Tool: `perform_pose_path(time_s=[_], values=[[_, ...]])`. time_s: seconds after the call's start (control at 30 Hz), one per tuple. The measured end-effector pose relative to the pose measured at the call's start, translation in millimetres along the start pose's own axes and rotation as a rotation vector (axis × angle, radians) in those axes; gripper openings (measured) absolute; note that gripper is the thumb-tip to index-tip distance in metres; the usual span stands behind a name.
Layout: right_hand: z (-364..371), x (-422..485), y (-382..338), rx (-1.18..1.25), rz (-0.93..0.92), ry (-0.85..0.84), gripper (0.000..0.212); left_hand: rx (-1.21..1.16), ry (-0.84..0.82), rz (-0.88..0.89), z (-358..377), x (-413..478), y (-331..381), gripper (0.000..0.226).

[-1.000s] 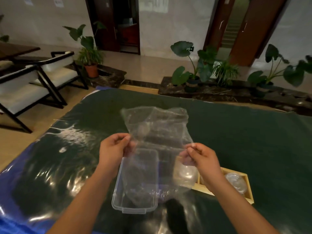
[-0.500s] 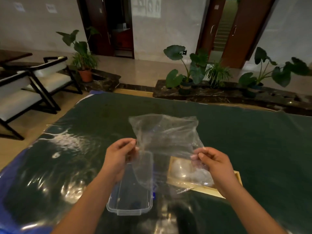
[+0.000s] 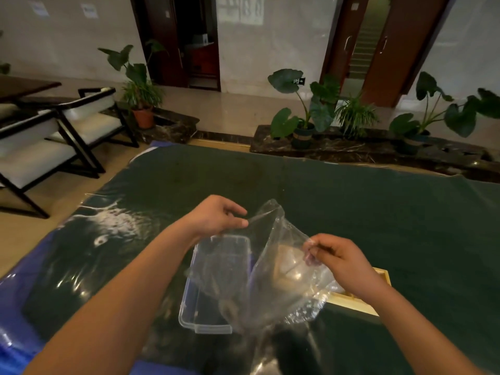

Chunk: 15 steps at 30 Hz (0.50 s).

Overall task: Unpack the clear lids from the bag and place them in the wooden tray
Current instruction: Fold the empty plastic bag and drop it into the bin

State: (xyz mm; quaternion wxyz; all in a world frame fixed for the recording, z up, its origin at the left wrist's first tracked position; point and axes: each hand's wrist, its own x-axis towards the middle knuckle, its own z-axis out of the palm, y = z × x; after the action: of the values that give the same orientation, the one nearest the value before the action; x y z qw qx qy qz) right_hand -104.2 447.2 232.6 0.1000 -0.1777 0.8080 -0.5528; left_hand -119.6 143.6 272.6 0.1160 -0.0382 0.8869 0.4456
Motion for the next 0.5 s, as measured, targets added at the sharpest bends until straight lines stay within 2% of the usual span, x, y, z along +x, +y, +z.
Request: perform_pose_path(time_s=[0.03,0.07,0.13,0.2,0.23,0.27,0.33,0.4,0.43,0.5], values=[[-1.2,-0.5,-0.9,0.005,-0.005,0.015,0.03,-0.046,0.009,0.005,1.7,0.5,-4.3,0.023],[-2.0,-0.8,-0.7,0.016,-0.001,0.018,0.031,-0.103,0.016,0.014,3.4,-0.5,-8.4,0.02],[-1.6,-1.8,-2.6,0.031,0.004,-0.021,0.036,-0.147,0.017,0.063,5.8,-3.1,-12.6,0.044],[0.7,0.6,-7.2,0.006,-0.001,-0.105,0.037,-0.16,-0.057,0.114,11.0,-2.8,-8.9,0.073],[2.2,2.2,-9.4,-0.014,-0.002,-0.145,0.035,-0.17,-0.108,0.131,13.7,-2.1,-5.0,0.073],[3.4,3.9,-11.5,-0.03,-0.002,-0.167,0.033,-0.181,-0.125,0.145,15.8,-0.3,-1.4,0.059],[3.7,6.0,-14.1,-0.051,0.013,-0.146,0.03,-0.237,0.047,0.159,19.3,2.9,5.1,0.018],[3.7,6.2,-14.4,-0.058,0.044,-0.09,0.026,-0.312,0.334,0.2,22.6,2.8,7.9,0.018],[4.7,5.9,-14.7,-0.046,0.053,-0.072,0.025,-0.31,0.426,0.249,23.4,2.4,9.8,0.019],[7.6,5.7,-15.0,0.006,0.07,-0.034,0.024,-0.248,0.436,0.355,21.2,-3.5,13.3,0.021]])
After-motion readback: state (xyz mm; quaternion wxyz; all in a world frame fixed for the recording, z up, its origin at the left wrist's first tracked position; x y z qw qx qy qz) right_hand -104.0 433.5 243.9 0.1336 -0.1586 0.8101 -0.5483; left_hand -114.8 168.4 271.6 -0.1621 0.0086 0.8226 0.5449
